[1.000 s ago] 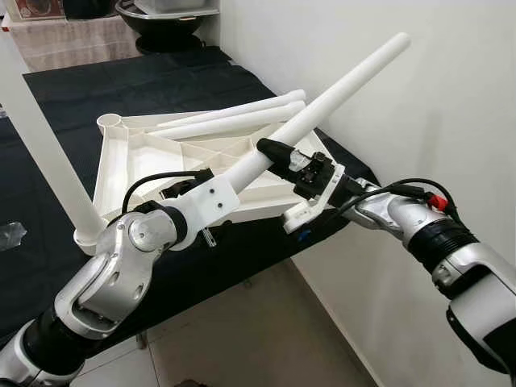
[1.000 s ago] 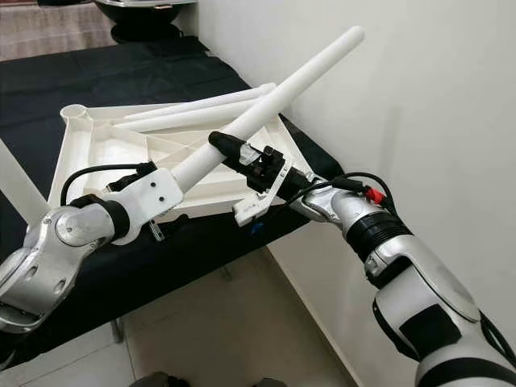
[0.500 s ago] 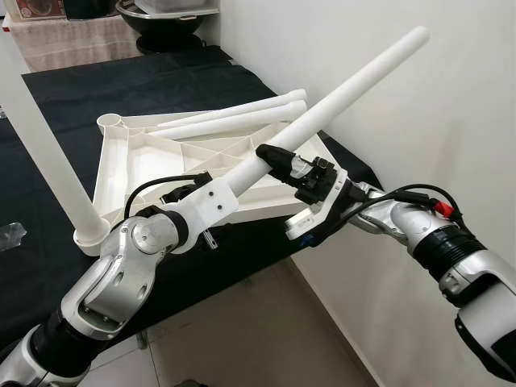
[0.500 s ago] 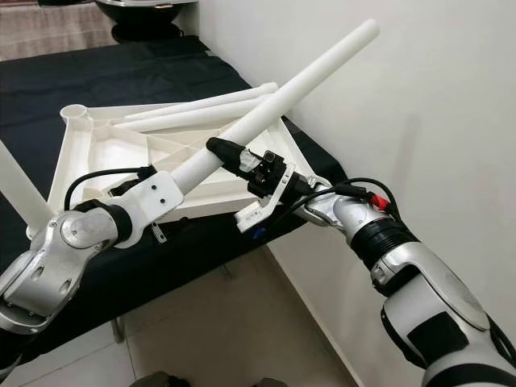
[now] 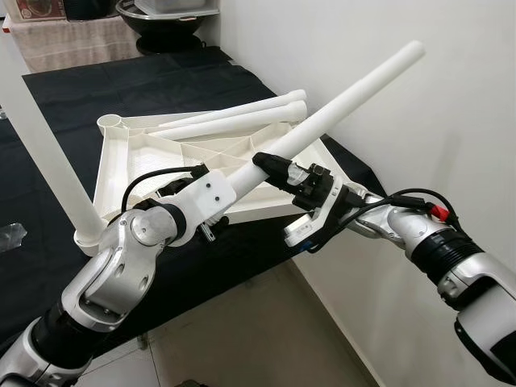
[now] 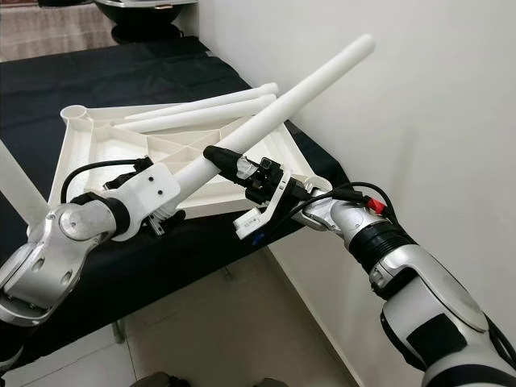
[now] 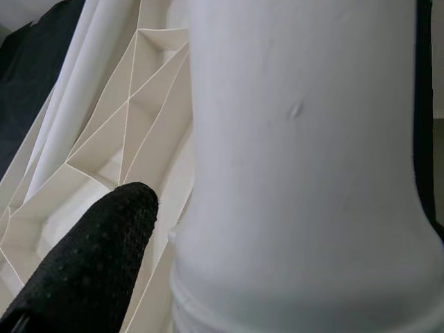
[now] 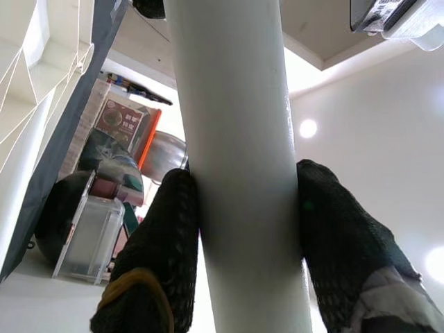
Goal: Building children table
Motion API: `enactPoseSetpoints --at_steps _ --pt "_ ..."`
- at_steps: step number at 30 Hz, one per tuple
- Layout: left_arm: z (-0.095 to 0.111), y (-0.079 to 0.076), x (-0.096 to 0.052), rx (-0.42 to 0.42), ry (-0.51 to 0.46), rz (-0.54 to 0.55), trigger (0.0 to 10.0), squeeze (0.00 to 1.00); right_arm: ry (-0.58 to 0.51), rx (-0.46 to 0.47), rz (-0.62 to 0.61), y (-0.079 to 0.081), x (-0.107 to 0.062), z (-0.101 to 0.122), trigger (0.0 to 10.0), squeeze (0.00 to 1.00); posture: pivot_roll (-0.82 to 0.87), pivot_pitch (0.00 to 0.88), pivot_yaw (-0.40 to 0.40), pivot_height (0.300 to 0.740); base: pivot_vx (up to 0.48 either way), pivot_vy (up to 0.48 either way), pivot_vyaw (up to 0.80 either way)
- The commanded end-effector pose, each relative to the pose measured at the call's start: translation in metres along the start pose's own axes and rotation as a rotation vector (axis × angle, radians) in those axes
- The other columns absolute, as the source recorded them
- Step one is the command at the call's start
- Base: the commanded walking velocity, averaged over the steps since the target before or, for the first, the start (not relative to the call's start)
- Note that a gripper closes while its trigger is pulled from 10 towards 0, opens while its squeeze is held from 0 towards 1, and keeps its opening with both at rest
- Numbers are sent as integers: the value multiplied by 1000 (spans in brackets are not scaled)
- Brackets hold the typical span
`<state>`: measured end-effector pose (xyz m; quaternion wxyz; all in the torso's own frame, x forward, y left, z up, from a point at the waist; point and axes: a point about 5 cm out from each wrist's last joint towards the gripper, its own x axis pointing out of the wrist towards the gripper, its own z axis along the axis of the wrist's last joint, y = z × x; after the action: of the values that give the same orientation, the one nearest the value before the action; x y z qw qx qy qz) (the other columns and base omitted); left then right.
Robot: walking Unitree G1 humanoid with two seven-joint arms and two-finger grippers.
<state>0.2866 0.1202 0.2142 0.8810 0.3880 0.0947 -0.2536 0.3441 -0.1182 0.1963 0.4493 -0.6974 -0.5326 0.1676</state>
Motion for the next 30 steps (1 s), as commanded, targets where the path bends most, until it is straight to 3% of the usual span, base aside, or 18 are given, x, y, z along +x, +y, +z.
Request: enactPoseSetpoints --at_steps 1,4,10,11,12,30 --pt "-5 1 2 -3 30 -4 10000 0 -45 25 -93 -9 12 10 0 0 -15 25 -52 740 0 0 0" --pt "-7 -1 3 -10 34 -14 10000 0 -45 25 -97 -10 13 10 0 0 -17 27 -49 740 0 0 0" --pt "-15 -21 9 -63 51 -88 10000 0 -51 37 -138 -17 19 13 0 0 -18 16 -48 740 0 0 0" --pt "-15 -21 9 -68 52 -90 3255 0 -53 39 -143 -18 19 13 0 0 -18 16 -48 740 0 0 0" --pt "-15 -23 10 -86 42 -91 0 0 -56 40 -149 -18 20 15 0 0 -21 13 -45 740 0 0 0" --pt "-13 -22 12 -49 22 -62 0 0 -39 74 -184 -26 24 10 0 0 -25 19 -55 740 0 0 0"
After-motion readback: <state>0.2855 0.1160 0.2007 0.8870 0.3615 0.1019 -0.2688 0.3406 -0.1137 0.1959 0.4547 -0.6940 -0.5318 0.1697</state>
